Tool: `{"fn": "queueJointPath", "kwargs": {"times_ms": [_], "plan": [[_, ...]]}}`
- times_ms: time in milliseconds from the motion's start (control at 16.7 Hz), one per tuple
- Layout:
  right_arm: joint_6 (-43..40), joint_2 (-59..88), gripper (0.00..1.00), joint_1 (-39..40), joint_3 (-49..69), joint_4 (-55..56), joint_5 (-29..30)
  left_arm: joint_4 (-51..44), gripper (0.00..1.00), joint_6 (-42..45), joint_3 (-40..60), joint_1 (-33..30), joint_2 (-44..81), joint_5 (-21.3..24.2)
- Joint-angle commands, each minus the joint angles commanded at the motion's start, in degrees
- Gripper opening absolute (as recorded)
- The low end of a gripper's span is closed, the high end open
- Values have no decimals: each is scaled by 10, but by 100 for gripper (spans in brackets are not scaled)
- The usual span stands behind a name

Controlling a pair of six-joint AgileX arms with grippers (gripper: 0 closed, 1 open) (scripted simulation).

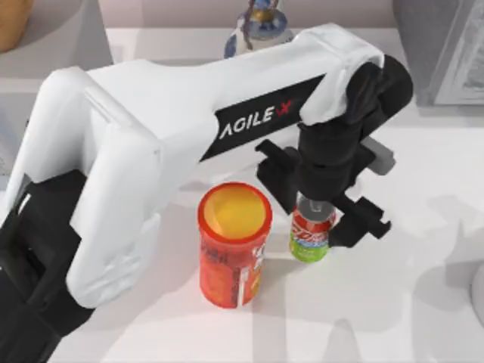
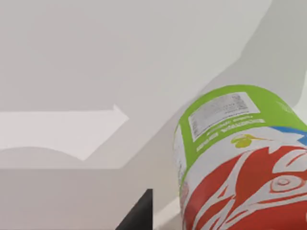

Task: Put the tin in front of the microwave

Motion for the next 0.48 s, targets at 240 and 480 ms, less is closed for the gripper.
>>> {"fn": "queueJointPath", "kwargs": {"times_ms": [240,480], "plan": [[0,0,100,0,0,0,0,0,25,0,0,0,0,0],[0,0,100,0,0,0,0,0,0,0,0,0,0,0]]}}
